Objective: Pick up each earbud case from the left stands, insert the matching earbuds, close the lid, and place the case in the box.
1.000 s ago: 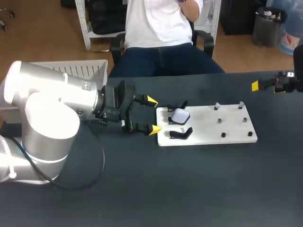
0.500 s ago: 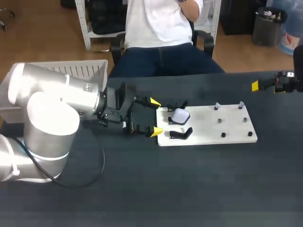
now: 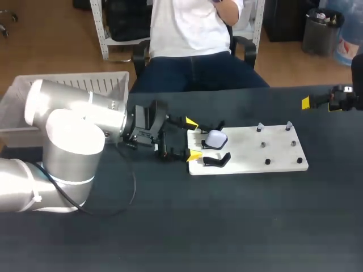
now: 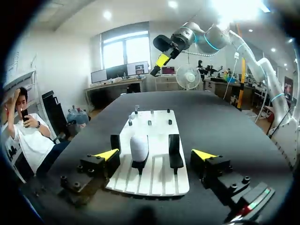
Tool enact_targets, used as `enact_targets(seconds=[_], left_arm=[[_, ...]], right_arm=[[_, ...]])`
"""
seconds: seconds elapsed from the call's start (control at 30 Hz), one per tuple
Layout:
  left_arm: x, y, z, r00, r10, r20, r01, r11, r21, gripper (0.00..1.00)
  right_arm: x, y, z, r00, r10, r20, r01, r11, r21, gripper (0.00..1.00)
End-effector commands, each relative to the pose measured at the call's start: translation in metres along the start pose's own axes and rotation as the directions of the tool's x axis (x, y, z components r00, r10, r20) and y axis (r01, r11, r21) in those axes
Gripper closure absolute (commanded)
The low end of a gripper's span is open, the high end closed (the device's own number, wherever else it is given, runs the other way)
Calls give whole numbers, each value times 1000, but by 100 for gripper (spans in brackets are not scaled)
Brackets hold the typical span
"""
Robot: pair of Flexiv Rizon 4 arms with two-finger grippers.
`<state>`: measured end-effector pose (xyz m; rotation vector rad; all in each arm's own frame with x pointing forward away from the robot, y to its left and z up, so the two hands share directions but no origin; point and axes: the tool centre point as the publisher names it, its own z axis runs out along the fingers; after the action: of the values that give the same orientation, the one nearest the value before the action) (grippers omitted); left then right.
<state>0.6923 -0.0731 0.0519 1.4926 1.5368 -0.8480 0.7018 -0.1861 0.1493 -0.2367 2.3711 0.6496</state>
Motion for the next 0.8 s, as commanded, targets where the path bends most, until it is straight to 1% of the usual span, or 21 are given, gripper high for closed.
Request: enact_targets(seconds=[0.03,0.2,0.27,0.3,0.4,0.7,0.8], left_arm=[[2,7,10,1000,-10,-5,10,1000,18,7],[4,10,20,999,-32,-3,32,999,33,9],[3,11,24,999,-35,-2,35,999,36,18],[3,12,26,999,-34,-4,35,999,37,20],[3,16,31,999,-38,-8,39,998,48,20],[3,22,39,999,-49,-13,50,996,68,28],[4,23,41,998,-54,-16,55,996,77,29]], right_arm=[[0,0,0,1000,-1,-1,1,1000,1,0],[0,0,0,1000,-1,-1,1,1000,1,0],[0,0,0,1000,-1,-1,1,1000,1,0],[0,0,0,1000,-1,-1,1,1000,1,0],[0,0,0,1000,-1,-1,1,1000,1,0],[0,0,0,1000,-1,-1,1,1000,1,0],[0,0,0,1000,-1,-1,1,1000,1,0]])
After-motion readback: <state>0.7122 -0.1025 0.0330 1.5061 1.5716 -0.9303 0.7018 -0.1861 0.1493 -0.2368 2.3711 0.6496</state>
